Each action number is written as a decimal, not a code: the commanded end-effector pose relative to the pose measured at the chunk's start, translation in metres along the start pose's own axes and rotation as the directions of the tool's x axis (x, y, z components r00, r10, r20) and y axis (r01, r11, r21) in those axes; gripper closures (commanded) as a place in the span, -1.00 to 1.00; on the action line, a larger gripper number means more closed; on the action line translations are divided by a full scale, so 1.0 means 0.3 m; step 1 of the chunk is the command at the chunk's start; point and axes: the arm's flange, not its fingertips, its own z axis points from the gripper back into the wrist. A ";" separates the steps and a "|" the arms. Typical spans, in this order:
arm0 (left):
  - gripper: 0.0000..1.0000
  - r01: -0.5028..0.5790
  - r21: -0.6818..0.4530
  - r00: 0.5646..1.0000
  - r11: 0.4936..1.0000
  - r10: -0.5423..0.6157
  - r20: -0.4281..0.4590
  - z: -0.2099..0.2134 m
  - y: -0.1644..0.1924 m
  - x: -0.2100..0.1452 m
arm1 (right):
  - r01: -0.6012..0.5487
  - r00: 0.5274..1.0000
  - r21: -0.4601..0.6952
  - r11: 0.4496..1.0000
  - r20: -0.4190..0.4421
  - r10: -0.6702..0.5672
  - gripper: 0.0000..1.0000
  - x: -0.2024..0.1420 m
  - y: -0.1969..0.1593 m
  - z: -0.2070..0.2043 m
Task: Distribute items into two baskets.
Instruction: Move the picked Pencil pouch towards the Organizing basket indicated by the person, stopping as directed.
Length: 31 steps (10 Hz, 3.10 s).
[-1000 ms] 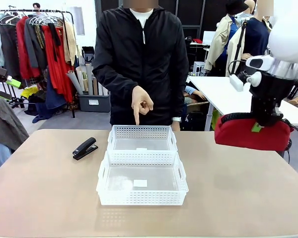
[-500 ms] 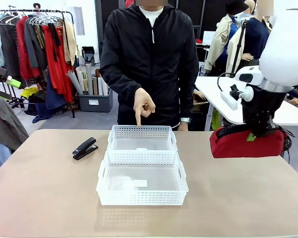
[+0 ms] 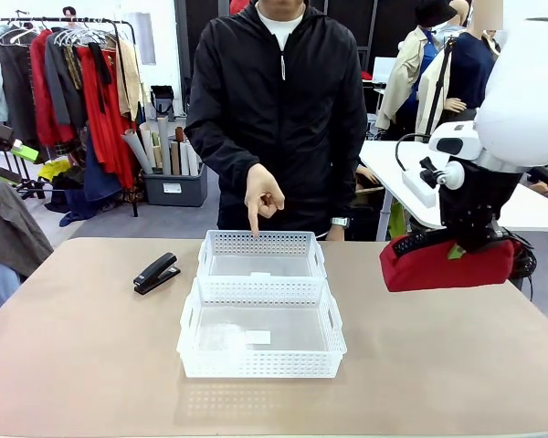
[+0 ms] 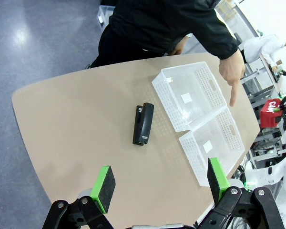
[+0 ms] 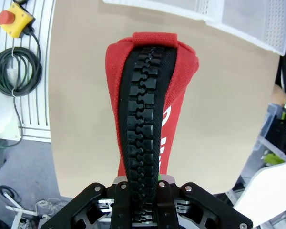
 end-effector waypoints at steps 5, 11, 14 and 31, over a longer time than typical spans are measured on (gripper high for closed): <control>-1.00 -0.002 -0.006 1.000 1.000 0.002 0.009 0.003 -0.001 0.001 | -0.026 0.995 0.053 0.998 0.101 0.021 1.00 0.110 0.001 0.007; -1.00 -0.002 -0.006 1.000 1.000 0.002 0.009 0.003 -0.001 0.001 | -0.055 0.988 0.074 0.996 0.147 0.043 1.00 0.251 -0.073 -0.040; -1.00 -0.002 -0.006 1.000 1.000 0.002 0.009 0.003 -0.001 0.001 | -0.078 0.988 0.102 0.992 0.140 0.064 1.00 0.335 -0.108 -0.059; -1.00 -0.002 -0.006 1.000 1.000 0.002 0.009 0.003 -0.001 0.001 | 0.005 0.996 0.205 0.979 0.082 -0.022 1.00 -0.053 -0.121 -0.107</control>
